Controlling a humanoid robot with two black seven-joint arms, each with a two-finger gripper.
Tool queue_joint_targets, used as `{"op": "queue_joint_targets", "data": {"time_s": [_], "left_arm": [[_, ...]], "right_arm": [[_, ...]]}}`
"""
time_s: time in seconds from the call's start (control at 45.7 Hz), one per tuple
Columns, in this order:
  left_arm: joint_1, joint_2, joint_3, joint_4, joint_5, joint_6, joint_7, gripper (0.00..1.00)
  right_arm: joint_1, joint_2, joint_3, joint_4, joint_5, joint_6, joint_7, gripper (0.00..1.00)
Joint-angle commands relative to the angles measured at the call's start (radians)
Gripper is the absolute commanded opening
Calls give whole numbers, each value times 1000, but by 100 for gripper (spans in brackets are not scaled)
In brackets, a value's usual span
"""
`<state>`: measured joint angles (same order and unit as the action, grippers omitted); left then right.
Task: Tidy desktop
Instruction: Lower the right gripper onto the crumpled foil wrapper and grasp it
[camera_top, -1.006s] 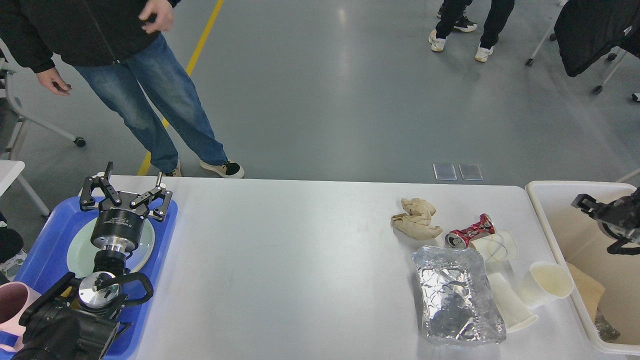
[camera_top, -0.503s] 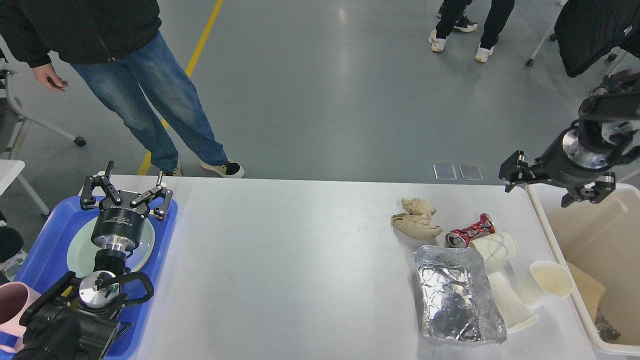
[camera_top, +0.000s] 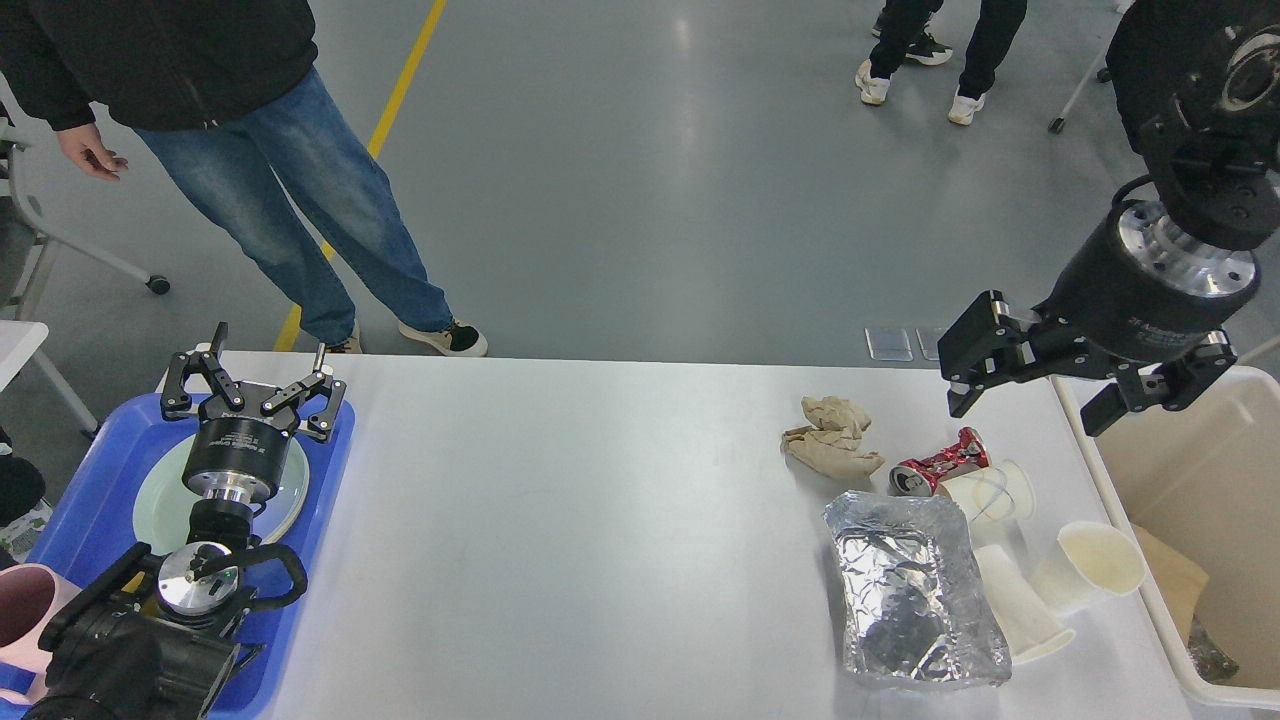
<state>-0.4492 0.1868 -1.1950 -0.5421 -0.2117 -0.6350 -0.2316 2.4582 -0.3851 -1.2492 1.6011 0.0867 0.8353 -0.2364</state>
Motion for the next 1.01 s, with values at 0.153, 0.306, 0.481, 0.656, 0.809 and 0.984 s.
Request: {"op": "queue_joint_targets", "data": {"time_s": [0.153,0.306,0.481,0.656,0.809,0.984], "left_arm": [[0,0,0,-1,0,0,0,96],[0,0,0,-1,0,0,0,96],[0,0,0,-1,0,0,0,96],[0,-1,0,-1,0,0,0,96],[0,0,0,-1,0,0,0,96],[0,0,0,-1,0,0,0,96]], "right_arm": [[2,-6,2,20,-2,-16,0,100],[-73,-6,39,17,-4,-39,0,100],[-243,-2,151,11,-10,-151,-1,98],[-441,8,252,8,-91,-310,-1,96],[-603,28,304,-33,-151,-459,-24,91],[-795,164,313,-145,-154,-611,-38,91]]}}
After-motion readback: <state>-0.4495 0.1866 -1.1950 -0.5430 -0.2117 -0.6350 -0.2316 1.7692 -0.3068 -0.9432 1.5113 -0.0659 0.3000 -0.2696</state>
